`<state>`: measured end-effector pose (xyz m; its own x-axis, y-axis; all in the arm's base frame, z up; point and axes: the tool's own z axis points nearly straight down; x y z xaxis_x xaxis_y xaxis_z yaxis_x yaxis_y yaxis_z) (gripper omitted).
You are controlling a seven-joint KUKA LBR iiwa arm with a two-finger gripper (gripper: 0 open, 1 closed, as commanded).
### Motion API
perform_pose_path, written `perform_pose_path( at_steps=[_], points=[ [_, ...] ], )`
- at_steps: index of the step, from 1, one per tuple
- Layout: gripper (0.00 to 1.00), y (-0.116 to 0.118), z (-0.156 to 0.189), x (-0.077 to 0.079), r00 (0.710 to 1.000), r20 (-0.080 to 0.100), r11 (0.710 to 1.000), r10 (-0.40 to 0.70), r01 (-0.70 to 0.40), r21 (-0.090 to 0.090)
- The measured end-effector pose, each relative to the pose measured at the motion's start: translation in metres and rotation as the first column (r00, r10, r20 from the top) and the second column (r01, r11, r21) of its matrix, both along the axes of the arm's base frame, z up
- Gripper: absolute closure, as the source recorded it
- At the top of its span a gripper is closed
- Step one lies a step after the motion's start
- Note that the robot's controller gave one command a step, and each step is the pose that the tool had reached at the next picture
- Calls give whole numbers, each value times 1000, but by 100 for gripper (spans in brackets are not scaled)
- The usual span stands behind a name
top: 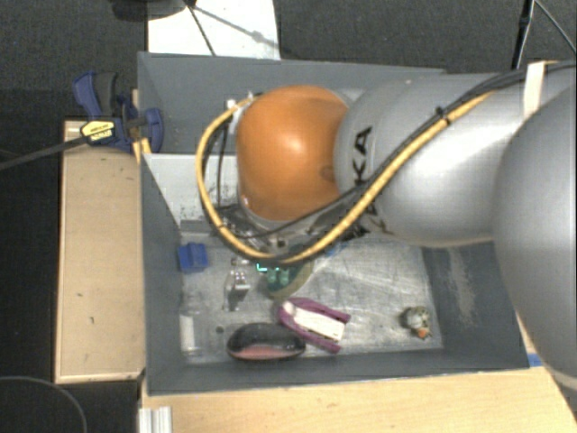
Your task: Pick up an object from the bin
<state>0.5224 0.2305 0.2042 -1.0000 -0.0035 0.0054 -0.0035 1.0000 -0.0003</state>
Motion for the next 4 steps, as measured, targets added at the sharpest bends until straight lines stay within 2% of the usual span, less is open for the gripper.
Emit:
perform_pose_path(
  at_steps=[1, 2, 3, 4],
  points=[
    [0, -97, -63, 0, 995, 2, 995, -103, 103, -5],
    [0, -131, -126, -3, 984, 39, 985, -174, 173, 23],
    [100, -134, -130, -8, 983, 20, 983, -181, 181, 10],
    [0, -136, -132, -9, 983, 15, 983, -185, 185, 6]
  ],
)
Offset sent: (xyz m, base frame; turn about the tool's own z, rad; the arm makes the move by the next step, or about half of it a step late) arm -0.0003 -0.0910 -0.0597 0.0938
